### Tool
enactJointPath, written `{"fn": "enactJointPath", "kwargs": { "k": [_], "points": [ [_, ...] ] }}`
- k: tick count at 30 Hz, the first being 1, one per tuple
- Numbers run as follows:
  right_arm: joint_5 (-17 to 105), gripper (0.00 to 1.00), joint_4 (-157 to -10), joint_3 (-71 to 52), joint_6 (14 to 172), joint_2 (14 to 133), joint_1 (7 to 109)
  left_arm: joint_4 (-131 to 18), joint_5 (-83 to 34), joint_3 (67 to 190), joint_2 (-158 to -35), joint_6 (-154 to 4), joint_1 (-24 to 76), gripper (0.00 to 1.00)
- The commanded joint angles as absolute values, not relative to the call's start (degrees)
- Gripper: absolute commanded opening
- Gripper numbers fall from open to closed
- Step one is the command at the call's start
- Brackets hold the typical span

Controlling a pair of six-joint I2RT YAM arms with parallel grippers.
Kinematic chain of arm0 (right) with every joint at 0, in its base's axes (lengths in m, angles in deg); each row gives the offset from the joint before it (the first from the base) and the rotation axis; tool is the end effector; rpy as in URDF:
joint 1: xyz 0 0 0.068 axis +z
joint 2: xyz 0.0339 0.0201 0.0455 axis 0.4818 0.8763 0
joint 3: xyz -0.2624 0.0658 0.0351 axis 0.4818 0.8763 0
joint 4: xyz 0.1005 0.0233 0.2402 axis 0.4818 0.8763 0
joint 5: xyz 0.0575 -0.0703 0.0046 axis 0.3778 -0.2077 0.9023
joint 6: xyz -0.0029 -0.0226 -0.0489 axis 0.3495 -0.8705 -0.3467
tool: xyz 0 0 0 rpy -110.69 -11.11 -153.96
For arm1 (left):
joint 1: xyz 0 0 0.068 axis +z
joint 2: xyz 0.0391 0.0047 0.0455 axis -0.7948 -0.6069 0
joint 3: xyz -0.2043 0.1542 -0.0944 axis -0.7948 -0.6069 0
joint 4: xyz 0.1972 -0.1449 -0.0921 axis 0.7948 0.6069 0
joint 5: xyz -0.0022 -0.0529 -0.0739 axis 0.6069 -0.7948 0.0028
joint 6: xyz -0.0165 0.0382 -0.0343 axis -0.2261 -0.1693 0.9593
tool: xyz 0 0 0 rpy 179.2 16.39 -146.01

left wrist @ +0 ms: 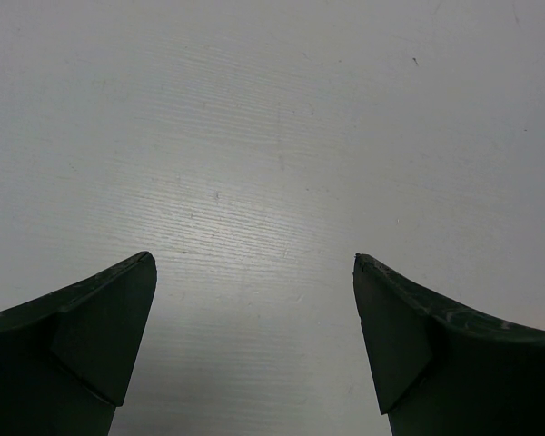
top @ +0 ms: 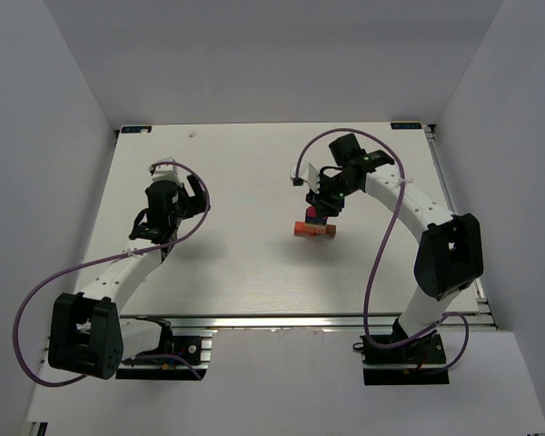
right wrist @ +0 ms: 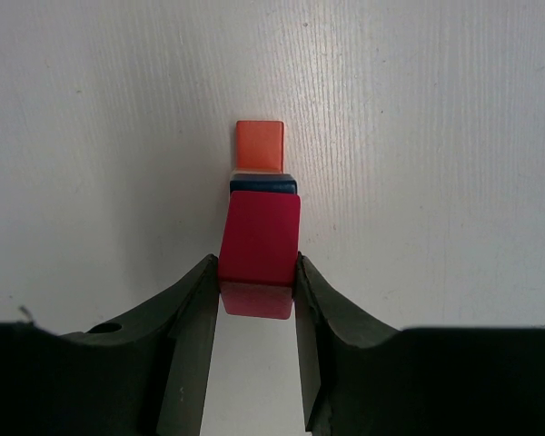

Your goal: Build the wood block tower

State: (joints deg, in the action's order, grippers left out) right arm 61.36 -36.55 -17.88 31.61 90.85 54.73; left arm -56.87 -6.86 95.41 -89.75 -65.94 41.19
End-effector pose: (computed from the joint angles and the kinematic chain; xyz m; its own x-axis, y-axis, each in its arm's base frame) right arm 0.3182 0.1715 0.2776 0.0050 -0.8176 -0.5758 -0.9799 0.1109 -0.1659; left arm 0.2602 -0.0466 0.2411 -0.4386 -0.2681 -0.8578 -0.1116 0.9633 -0.2441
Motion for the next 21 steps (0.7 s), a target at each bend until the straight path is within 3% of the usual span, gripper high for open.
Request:
{"fn": "enactJointPath", "kwargs": {
  "k": [1,21],
  "points": [
    [63.5,0.26,-36.5,-21.1,31.6,91.2,54.6,-57.9,-7.9,96.6,-89.2,-66.6,41.4,0.98],
    [63.3,0.30,-37.3,-20.4,31.2,92.6,54.6,-57.8,-8.6,96.8,-89.3,-66.9,41.4,0.98]
  ]
}}
